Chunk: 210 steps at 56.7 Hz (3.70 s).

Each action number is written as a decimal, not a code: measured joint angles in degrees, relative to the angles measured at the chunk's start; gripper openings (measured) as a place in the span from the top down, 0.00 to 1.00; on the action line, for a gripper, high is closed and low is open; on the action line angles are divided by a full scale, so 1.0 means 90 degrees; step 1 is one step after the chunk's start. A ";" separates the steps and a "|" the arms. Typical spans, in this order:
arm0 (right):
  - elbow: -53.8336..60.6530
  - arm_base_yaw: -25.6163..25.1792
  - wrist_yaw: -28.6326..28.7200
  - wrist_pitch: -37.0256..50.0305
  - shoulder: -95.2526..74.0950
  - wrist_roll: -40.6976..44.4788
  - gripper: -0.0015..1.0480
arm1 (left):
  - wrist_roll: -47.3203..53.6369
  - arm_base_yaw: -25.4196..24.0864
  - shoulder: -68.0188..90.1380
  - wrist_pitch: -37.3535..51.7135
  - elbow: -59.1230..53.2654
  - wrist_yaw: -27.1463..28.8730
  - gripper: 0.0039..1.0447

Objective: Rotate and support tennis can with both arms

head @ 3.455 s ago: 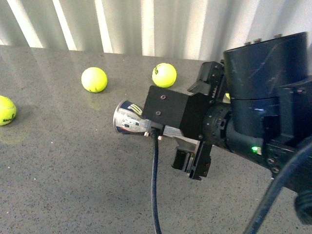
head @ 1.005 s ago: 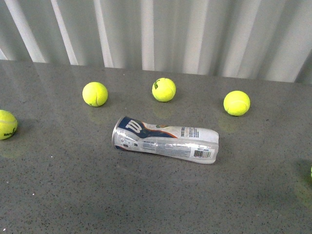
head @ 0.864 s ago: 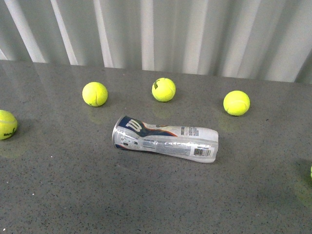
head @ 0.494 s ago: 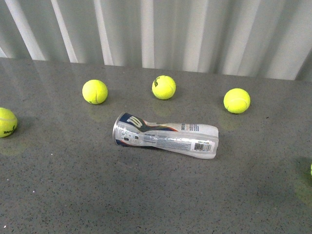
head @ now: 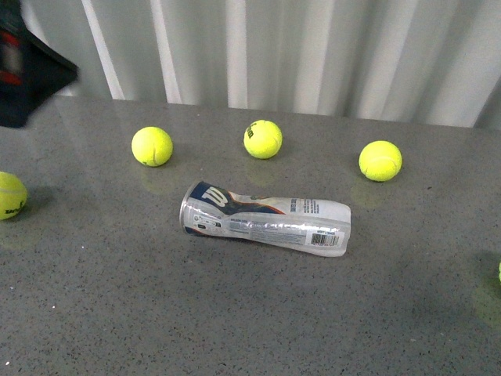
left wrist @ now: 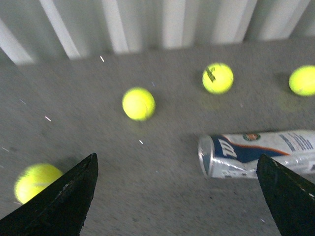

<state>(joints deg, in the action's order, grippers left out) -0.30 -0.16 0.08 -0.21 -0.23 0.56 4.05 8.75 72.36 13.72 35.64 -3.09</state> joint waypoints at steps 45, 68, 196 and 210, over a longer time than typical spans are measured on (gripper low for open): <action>0.0000 0.0000 -0.0002 0.0000 0.0002 0.0000 0.07 | -0.1608 0.0240 0.4925 0.1202 0.1965 -0.0651 0.06; 0.0000 0.0000 -0.0002 0.0000 0.0000 -0.0002 0.07 | -0.2851 0.0714 0.5775 0.2390 0.2237 -0.1241 0.06; 0.0000 0.0000 0.0000 0.0000 0.0000 0.0000 0.07 | 0.7359 0.2487 0.4260 -0.6691 0.6591 -0.0816 0.96; 0.0000 0.0000 -0.0002 0.0000 0.0000 0.0000 0.07 | 0.6839 0.2426 0.4575 -0.6601 0.6703 -0.1020 0.96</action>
<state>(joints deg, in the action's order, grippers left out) -0.30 -0.16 0.05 -0.21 -0.23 0.56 65.60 30.59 113.54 -45.69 95.96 -12.27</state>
